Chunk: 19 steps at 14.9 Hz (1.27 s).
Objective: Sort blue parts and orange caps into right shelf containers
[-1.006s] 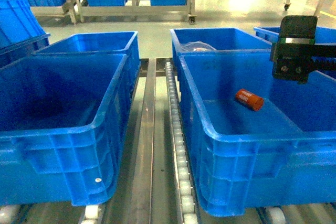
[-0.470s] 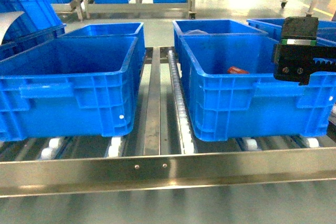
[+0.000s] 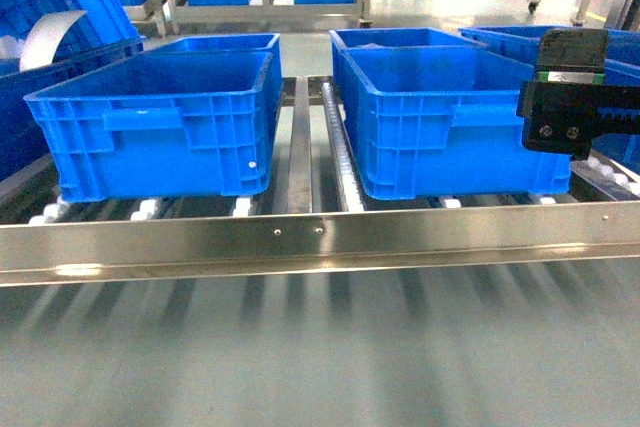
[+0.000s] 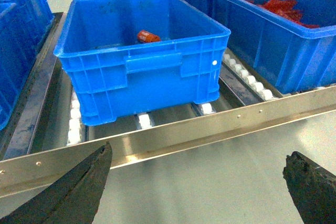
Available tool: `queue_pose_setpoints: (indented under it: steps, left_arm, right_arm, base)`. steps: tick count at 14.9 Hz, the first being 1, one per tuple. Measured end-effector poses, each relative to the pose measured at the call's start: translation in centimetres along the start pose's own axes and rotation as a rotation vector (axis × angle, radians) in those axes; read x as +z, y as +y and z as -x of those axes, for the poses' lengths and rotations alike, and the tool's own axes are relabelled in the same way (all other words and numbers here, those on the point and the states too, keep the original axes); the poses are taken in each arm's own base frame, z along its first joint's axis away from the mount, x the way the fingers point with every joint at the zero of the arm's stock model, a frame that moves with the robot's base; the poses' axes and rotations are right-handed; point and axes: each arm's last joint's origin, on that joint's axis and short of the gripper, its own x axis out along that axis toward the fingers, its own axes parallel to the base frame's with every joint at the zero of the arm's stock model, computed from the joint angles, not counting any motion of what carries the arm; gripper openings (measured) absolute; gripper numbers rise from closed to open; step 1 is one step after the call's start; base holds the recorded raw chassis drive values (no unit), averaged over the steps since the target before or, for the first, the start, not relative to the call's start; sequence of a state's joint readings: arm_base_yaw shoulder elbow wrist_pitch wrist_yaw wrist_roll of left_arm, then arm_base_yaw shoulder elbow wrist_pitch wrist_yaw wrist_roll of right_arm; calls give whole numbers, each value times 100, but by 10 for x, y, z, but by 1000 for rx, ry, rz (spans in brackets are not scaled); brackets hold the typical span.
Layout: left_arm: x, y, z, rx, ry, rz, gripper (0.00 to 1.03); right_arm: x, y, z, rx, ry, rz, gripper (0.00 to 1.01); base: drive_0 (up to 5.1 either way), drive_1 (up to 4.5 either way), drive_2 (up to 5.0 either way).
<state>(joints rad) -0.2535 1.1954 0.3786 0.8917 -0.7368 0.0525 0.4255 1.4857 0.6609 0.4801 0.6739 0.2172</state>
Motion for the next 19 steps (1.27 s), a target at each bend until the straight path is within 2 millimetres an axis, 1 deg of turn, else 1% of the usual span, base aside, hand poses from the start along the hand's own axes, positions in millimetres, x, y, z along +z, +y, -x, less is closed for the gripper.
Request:
queue_pose_setpoints:
  steps: [11,12,13,14,15,16,17,18,19]
  left_arm:
    - [-1,0,0,-16,12,-8,97]
    - [-6,10,0,-194,59,-27,86]
    - [-13,20,8,-336,63,-16,73]
    - [-16,26,15,-428,58,2,61]
    - [-27,42,31,-481,63,5,23]
    - [-34,62,41,-483,61,10,2]
    - [-36,66,45,-465,61,12,2]
    - [-39,67,50,-483,62,12,2]
    - [-40,69,53,-487,62,12,2]
  right_arm:
    - [0,0,0,0,1,1,98]
    - [0,-5,-2,119,-103,-50,90]
    - [-10,-22,4,215,-174,-23,78]
    - [-20,-42,14,256,-215,0,65]
    - [-26,-77,37,273,-263,14,26]
    - [-38,-101,56,270,-256,30,2]
    - [-42,-108,61,271,-268,26,2]
    - [-49,-111,64,278,-273,26,2]
    - [-59,-116,67,272,-224,38,2]
  base:
    - [-3,-417,410]
    - [-3,-417,410]
    - [-3,-417,410]
    - [-3,-417,410]
    - [-3,-417,410]
    - [-3,-417,410]
    - [-3,-417,410]
    - [-3,-417,410]
    - [-3,-417,410]
